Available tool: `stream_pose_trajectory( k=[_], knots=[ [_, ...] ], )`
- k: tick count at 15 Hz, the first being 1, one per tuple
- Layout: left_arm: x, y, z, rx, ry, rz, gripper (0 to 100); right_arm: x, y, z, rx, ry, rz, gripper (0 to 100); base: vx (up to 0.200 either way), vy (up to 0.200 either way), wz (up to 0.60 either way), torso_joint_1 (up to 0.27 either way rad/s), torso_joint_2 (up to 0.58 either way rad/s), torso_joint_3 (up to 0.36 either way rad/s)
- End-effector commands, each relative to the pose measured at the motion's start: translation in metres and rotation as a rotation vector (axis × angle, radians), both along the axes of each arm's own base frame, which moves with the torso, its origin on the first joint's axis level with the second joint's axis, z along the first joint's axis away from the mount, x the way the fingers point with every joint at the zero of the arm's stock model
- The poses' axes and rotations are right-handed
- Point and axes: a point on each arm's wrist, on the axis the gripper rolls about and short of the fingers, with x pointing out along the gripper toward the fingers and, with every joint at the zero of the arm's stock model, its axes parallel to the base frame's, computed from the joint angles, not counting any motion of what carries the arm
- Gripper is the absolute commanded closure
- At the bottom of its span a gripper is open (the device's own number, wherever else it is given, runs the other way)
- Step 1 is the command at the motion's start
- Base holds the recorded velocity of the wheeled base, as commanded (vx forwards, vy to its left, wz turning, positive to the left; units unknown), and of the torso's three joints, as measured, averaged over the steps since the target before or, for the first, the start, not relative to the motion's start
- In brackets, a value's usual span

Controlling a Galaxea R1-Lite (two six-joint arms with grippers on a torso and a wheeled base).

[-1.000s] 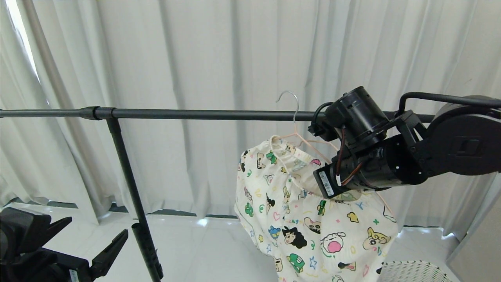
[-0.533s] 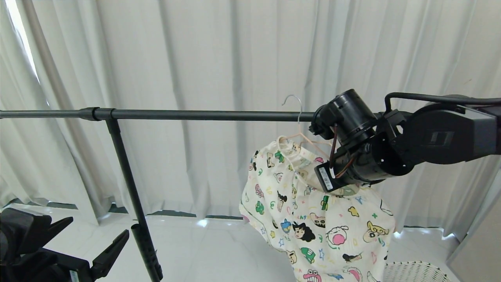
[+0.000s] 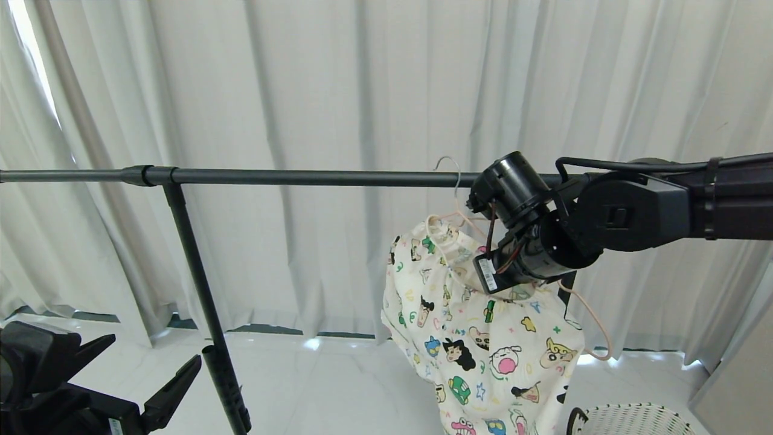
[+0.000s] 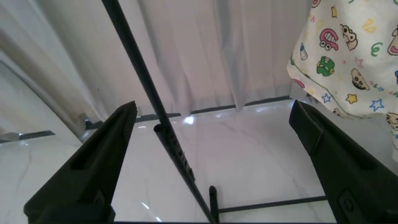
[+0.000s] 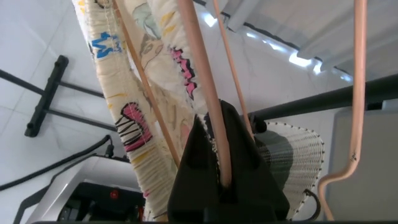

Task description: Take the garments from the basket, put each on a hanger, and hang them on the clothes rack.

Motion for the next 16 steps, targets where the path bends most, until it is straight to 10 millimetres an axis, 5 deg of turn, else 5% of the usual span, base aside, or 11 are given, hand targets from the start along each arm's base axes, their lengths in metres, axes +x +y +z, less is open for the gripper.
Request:
stream_pose_trajectory(
  k=[1, 10, 11, 16],
  knots=[
    [0.000, 0.000, 0.000, 0.000, 0.000, 0.002, 0, 0.002, -0.001, -0.003, -0.004, 0.007, -0.007, 100, 0.000, 0.000, 0.00, 0.000, 0.00, 0.000],
    [0.000, 0.000, 0.000, 0.002, 0.001, 0.000, 0, 0.003, 0.000, -0.005, 0.003, 0.013, -0.020, 100, 0.000, 0.000, 0.00, 0.000, 0.00, 0.000],
    [0.000, 0.000, 0.000, 0.002, 0.003, 0.000, 0, 0.002, 0.000, -0.003, 0.021, 0.010, -0.031, 0, 0.000, 0.000, 0.00, 0.000, 0.00, 0.000],
    [0.001, 0.000, -0.001, 0.001, 0.005, 0.003, 0, -0.028, -0.013, 0.030, 0.136, -0.030, -0.049, 0, 0.000, 0.000, 0.00, 0.000, 0.00, 0.000]
  ],
)
